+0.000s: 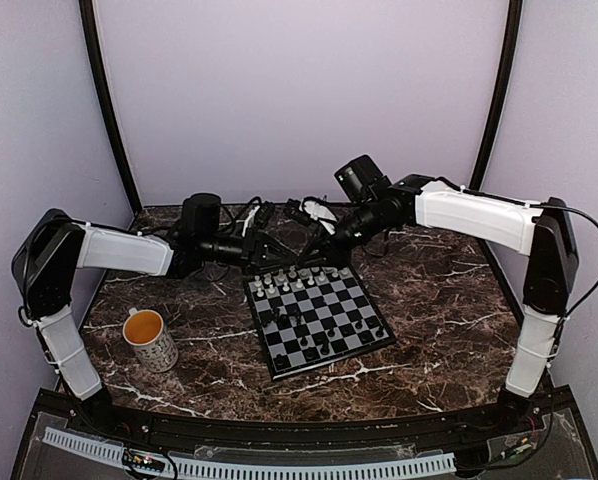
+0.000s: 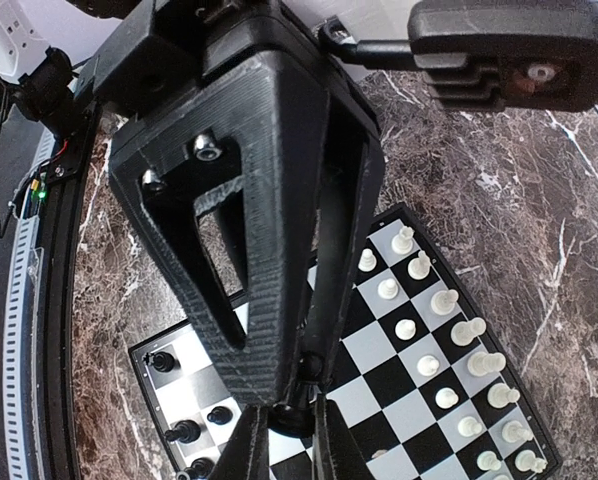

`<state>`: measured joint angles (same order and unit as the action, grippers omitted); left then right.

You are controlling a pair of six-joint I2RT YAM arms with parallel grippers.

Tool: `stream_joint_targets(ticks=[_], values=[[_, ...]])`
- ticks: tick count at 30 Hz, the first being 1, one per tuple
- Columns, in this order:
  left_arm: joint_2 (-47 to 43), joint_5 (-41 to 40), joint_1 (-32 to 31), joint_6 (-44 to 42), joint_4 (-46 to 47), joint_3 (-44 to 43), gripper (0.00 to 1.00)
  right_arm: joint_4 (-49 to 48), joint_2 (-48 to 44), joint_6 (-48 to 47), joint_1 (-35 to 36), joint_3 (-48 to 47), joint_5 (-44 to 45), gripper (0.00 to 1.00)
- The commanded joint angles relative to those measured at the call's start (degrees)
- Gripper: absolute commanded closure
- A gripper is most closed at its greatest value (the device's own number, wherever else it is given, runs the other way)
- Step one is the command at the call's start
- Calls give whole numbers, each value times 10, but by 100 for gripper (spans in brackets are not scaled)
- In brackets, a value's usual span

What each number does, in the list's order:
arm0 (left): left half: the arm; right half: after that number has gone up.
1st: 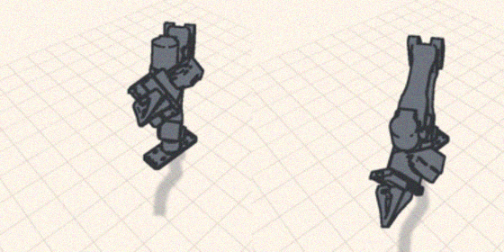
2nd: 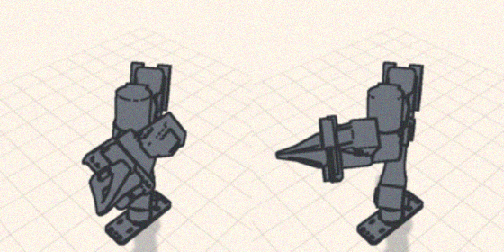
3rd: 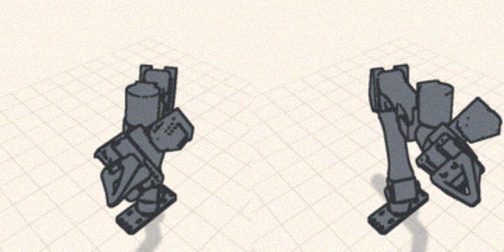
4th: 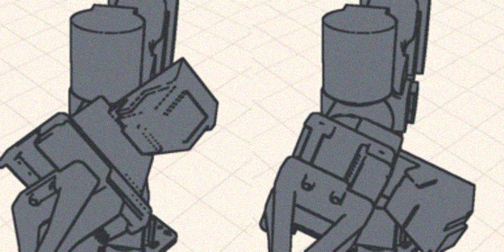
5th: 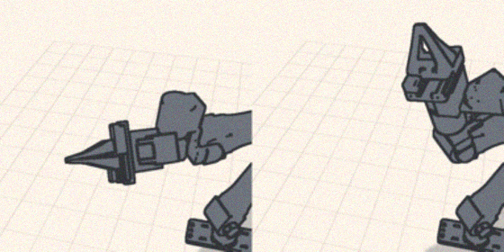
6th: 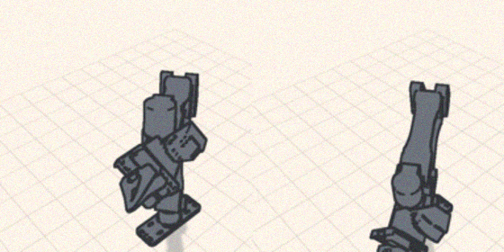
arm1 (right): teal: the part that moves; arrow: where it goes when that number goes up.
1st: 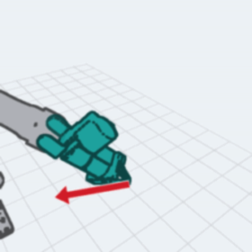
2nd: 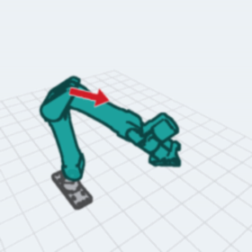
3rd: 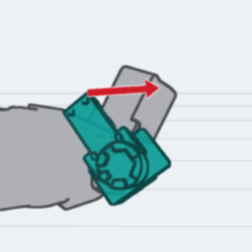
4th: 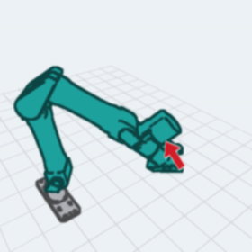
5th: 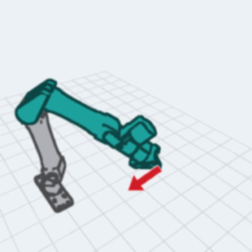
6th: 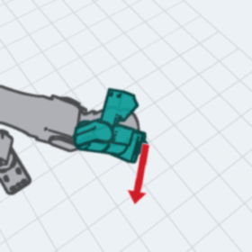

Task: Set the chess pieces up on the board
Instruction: Pass from the right arm to the left

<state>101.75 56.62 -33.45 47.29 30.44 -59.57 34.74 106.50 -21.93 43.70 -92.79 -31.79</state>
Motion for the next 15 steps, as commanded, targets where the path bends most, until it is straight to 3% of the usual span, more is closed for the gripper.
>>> stream_joint_targets(ticks=[1,15], values=[[-1,26,-7,7,23,-5,80,-10,10,7,-3,-19,-9,90],[1,29,-8,4,22,-6,89,-2,12,-8,1,-14,-21,89]])
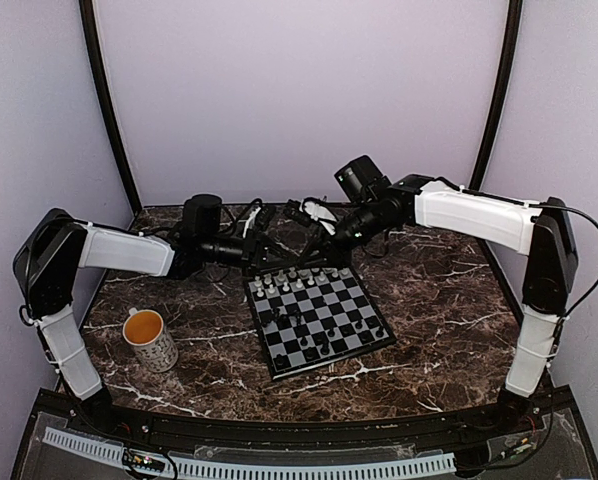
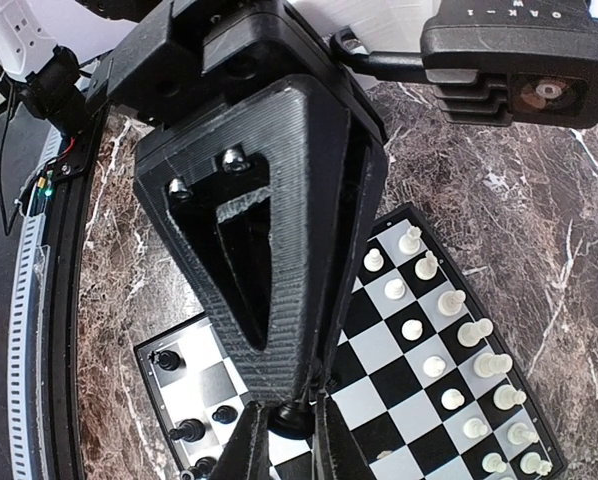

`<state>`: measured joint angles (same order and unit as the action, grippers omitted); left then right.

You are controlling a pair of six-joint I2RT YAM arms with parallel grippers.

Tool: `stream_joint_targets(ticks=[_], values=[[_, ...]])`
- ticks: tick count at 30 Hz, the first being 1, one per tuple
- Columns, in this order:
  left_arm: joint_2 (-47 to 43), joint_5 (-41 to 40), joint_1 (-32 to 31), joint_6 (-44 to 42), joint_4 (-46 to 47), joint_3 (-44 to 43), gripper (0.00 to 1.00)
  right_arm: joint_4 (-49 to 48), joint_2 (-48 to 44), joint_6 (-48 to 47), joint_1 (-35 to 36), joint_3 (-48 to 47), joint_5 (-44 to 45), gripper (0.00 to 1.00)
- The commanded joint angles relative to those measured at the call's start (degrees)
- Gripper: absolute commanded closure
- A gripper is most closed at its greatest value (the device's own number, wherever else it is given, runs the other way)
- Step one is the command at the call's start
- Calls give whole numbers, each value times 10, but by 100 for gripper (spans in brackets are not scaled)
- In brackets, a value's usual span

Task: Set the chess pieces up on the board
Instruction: Pass from the right arm to the left

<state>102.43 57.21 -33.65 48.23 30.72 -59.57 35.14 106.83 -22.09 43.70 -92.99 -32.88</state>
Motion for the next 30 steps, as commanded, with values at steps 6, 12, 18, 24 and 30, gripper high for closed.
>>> stream_joint_targets(ticks=[6,12,18,24,30], values=[[-6,20,-6,-22,3,-9,97,3,6,-9,2,-17,-13,79],[-16,-5,-6,-91,-80,-32,100,44,-38,-35,-35,-17,-32,60],[-45,-166,-49,-340,-338,-115,100,62,-110,-50,-123,38,-58,54],[-46,-403,-148,-529,-556,-179,100,-13,-173,-57,-196,183,-36,53],[-85,-442,-165,-559,-582,-117,100,-92,-188,-59,-240,287,-23,53]])
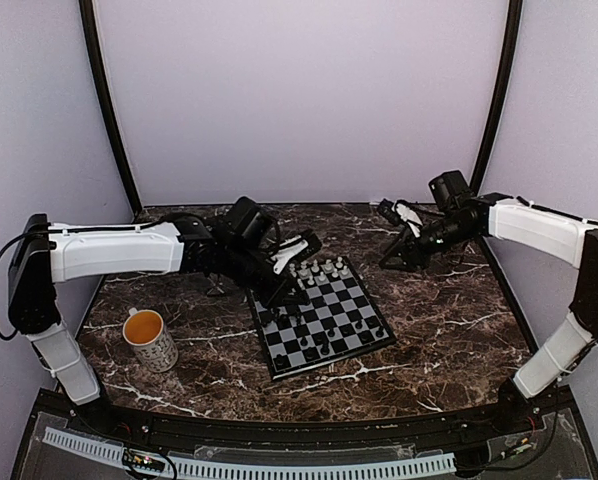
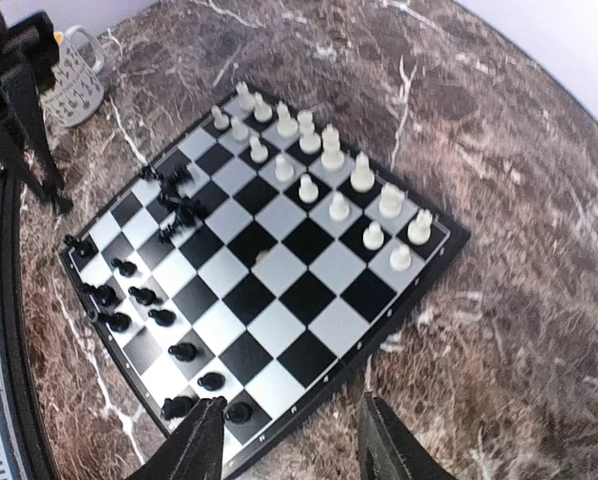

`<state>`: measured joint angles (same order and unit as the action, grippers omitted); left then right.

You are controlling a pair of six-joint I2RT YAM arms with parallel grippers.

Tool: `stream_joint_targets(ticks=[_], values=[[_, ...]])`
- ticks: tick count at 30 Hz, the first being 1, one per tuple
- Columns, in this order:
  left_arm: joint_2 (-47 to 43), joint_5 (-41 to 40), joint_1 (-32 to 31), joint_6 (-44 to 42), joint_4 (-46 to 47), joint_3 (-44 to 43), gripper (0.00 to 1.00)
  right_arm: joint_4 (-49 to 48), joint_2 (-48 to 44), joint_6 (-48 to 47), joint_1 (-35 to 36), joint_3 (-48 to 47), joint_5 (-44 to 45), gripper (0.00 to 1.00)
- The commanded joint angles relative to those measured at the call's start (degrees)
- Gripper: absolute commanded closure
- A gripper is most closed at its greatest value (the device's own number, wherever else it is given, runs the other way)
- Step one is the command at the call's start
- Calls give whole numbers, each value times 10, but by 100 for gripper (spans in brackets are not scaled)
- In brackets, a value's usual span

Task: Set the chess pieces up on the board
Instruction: Pass from the right arm to the left, then place the pawn at g7.

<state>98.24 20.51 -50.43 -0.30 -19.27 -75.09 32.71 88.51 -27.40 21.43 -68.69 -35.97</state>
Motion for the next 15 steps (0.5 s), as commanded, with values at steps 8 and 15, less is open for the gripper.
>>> stream_joint_targets(ticks=[8,15], values=[[-42,-126,-31,-121,-97,83,100,-86,9,-15,-23,63,33,53],[-1,-133,-46,-127,-88,71,100,-84,19,-18,-23,63,39,53]])
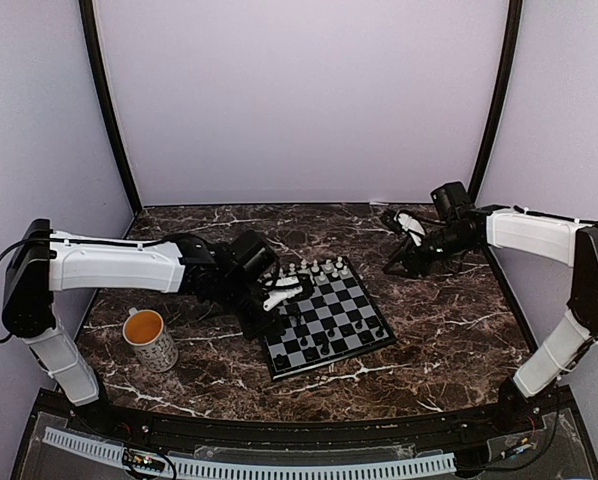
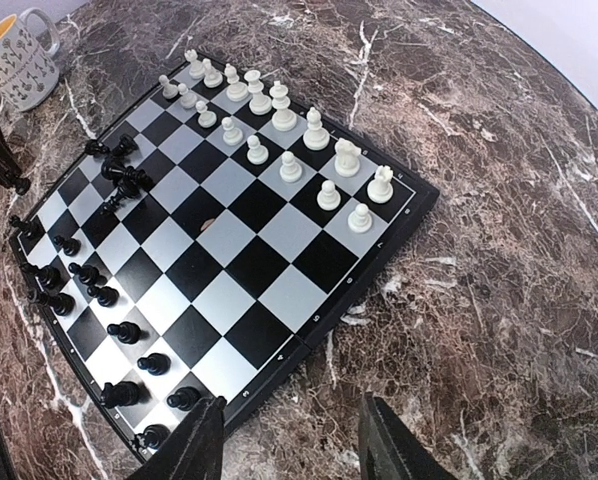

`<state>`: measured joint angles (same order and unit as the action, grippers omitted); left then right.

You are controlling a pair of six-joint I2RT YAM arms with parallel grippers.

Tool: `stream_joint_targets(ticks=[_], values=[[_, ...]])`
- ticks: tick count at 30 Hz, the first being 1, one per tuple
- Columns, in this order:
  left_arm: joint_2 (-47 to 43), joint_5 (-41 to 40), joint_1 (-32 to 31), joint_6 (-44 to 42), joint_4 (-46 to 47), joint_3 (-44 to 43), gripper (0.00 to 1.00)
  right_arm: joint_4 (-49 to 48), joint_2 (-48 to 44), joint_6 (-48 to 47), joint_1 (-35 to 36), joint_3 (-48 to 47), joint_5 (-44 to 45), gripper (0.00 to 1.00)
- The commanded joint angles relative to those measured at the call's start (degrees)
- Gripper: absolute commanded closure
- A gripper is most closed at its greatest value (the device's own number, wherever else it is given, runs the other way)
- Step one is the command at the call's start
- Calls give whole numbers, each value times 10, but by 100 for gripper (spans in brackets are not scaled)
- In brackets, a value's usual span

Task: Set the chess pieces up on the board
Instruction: Place the pawn at g7.

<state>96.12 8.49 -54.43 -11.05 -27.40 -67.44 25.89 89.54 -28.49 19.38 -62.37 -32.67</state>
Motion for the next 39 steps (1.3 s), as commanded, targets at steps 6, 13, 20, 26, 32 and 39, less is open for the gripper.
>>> stream_joint_targets(ticks=[6,13,20,26,32,39], values=[[48,0,-11,-24,-11,-22,100,-13,13,-9,-2,-3,8,53],[66,2,-13,-21,-6,-33,100,-10,16,-13,-2,-3,5,52],[82,19,-15,-17,-8,-42,100,-8,20,-15,-2,-4,5,53],[90,37,-15,-10,-4,-47,100,-5,23,-16,-2,-6,3,52],[101,41,-15,-8,-6,-49,99,-2,22,-17,-2,-7,4,53],[109,27,-16,-3,-8,-52,97,-1,22,-18,-2,-6,4,52]])
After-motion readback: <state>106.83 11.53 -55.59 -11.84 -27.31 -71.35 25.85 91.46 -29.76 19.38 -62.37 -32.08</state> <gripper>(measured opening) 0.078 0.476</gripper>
